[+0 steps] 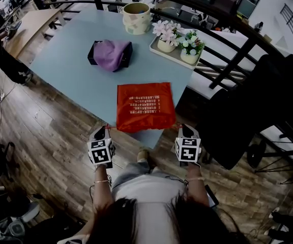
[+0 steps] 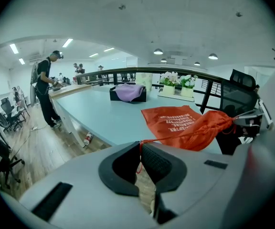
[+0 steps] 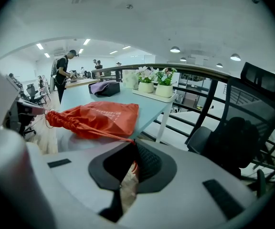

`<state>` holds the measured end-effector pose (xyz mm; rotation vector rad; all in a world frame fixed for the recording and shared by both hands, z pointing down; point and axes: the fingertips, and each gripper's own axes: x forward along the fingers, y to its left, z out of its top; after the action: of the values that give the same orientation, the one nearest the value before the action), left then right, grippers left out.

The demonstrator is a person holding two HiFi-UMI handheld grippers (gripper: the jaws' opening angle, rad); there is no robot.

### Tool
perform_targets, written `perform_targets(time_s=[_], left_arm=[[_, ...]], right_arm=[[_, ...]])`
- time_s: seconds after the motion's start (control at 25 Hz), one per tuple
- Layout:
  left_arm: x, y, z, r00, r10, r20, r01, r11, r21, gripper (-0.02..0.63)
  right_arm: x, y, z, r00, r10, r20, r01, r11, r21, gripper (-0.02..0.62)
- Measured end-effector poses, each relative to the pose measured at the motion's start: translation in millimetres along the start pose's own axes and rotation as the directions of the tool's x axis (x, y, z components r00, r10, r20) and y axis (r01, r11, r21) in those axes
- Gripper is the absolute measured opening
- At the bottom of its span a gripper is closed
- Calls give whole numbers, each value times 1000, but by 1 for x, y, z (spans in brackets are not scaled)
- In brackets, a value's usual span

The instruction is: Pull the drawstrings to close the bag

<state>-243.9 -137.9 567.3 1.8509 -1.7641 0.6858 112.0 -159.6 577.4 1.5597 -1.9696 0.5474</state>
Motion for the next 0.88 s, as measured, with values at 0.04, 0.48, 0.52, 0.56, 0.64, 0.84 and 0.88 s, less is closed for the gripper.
perform_targets(time_s=[0.04, 0.48, 0.52, 0.56, 0.64, 0.84, 0.88], left_arm=[[0, 1, 1, 1000, 0, 2, 0, 1000, -4, 18], [1, 7, 3, 1000, 6, 7, -6, 1000, -22, 18], [1, 8, 4, 1000, 8, 7, -8, 1000, -23, 18], [1, 8, 4, 1000, 10, 8, -10, 1000, -23, 18], [2, 10, 5, 1000, 14, 8, -14, 1000, -23, 18], [3, 16, 4, 1000, 21, 6, -20, 999, -31, 18], [2, 17, 4, 1000, 21, 5, -21, 999, -32, 18]], right_arm=[[0, -1, 0, 1000, -3, 1, 3, 1000, 3, 28], [-3, -15, 0, 999, -39, -4, 39, 999, 27, 28], [-3, -16, 0, 999, -42, -4, 42, 999, 28, 28], [-3, -17, 0, 999, -44, -4, 44, 999, 27, 28], [-2, -19, 0, 999, -46, -5, 47, 998, 29, 28], [-1, -20, 0, 999, -52, -7, 52, 998, 39, 28], [-1, -21, 0, 998, -54, -7, 55, 998, 42, 28]])
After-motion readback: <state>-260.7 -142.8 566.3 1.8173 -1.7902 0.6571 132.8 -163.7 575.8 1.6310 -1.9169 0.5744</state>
